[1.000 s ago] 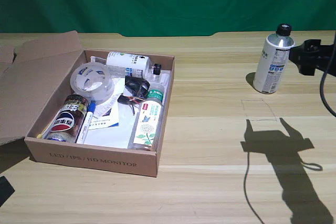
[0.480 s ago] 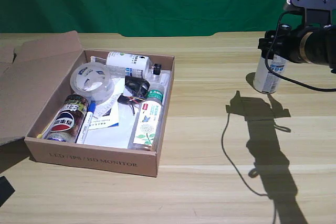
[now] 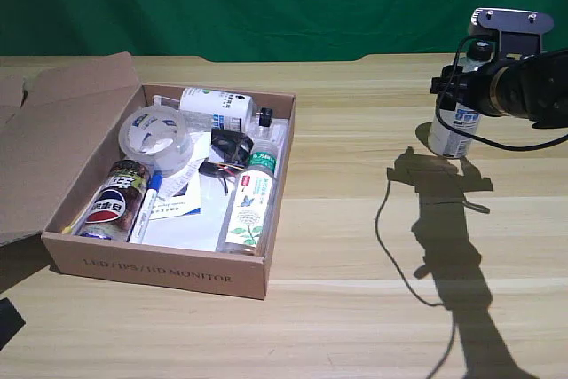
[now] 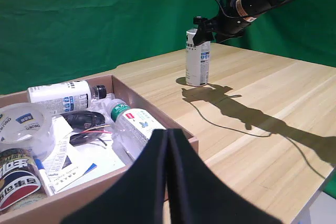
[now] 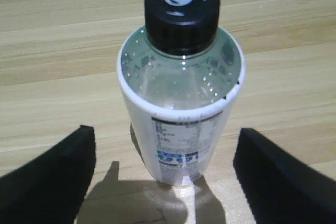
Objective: Place the white bottle into the box.
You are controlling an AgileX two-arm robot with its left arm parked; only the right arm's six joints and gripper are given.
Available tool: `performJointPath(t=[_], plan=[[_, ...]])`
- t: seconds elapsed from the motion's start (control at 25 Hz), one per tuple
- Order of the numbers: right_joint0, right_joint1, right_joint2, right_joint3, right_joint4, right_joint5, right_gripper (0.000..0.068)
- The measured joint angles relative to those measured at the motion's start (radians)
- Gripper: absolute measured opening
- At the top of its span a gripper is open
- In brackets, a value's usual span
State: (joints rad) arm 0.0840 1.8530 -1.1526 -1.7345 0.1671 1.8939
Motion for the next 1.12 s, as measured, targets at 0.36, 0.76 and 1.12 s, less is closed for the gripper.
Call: performJointPath(t=[0.36,0.76,1.12], plan=[[0.0,0.091,-0.058,0.003,0.04,0.002,0.0636],[0.0,0.189,-0.123,0.004,0.075,0.003,0.0636],[0.0,0.305,-0.217,0.004,0.093,0.01,0.0632]])
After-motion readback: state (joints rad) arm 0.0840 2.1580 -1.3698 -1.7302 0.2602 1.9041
